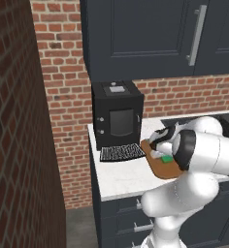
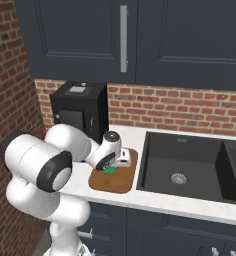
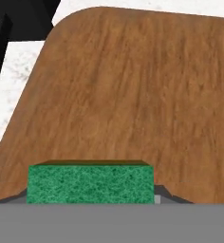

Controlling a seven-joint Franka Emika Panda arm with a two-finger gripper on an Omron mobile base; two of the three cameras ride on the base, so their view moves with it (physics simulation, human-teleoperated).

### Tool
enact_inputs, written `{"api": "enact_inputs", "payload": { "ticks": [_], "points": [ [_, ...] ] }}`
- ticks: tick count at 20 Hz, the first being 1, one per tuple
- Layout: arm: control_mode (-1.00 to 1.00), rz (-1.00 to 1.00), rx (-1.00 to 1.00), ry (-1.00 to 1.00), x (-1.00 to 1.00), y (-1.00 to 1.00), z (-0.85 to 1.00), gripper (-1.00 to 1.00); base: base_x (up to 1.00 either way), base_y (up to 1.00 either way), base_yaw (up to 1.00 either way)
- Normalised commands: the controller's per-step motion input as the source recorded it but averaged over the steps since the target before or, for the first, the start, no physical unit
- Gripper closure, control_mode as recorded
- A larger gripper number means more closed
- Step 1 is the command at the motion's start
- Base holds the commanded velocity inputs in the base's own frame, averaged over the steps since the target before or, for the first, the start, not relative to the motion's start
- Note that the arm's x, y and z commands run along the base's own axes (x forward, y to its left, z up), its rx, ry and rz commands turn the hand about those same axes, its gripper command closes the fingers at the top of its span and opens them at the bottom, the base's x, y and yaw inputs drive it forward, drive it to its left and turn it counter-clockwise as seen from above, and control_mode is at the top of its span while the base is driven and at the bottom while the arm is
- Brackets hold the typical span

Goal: Pick up the sponge from the counter and clean the cutting board by briefly scrubbing or pressing down on the cutting board. Once finished, release the sponge.

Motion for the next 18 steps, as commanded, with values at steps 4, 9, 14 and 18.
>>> {"api": "enact_inputs", "payload": {
  "ticks": [4,9,14,18],
  "points": [
    [-1.0,0.0,0.0,0.0,-0.88,-0.02,-0.03,1.0,0.0,0.0,0.0],
    [-1.0,0.0,0.0,0.0,-0.59,-0.07,-0.01,1.0,0.0,0.0,0.0],
    [-1.0,0.0,0.0,0.0,0.06,-0.19,0.0,1.0,0.0,0.0,0.0],
    [-1.0,0.0,0.0,0.0,0.53,-0.2,0.0,1.0,0.0,0.0,0.0]
  ]
}}
